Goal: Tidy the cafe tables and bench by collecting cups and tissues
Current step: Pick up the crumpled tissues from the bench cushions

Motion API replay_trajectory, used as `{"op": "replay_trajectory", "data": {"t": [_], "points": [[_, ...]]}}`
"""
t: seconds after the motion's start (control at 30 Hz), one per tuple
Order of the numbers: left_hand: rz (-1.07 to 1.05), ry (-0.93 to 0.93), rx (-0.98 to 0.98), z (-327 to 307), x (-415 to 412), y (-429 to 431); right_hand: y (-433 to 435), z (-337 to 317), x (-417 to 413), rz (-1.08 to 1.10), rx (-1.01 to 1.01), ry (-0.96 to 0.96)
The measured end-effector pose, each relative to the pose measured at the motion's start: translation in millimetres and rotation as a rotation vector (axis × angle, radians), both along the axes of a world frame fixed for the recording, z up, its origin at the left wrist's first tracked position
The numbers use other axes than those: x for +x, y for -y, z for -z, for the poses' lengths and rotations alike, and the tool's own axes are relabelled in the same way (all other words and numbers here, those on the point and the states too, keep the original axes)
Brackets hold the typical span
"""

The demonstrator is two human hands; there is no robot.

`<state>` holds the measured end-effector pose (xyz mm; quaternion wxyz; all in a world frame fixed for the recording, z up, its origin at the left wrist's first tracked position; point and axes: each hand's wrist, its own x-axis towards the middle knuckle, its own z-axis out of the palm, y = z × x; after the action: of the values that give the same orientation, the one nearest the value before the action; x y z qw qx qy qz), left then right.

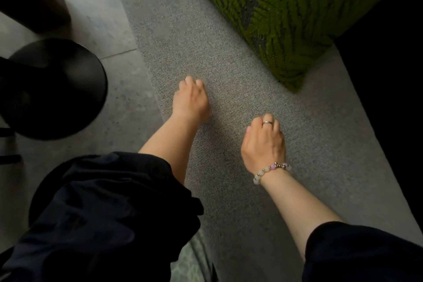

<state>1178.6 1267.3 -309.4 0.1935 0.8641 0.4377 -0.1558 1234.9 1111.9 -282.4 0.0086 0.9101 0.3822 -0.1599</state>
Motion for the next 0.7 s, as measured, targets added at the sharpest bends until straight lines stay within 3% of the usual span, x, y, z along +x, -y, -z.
{"op": "replay_trajectory", "data": {"t": [0.13, 0.7], "points": [[0.038, -0.099, -0.022, -31.9, -6.8, 22.1, 8.1, -31.9, -5.0, 0.038, -0.038, 0.022], [0.272, -0.111, 0.023, -235.2, -94.4, 154.2, 107.8, -216.6, -94.3, 0.052, 0.042, 0.007]]}}
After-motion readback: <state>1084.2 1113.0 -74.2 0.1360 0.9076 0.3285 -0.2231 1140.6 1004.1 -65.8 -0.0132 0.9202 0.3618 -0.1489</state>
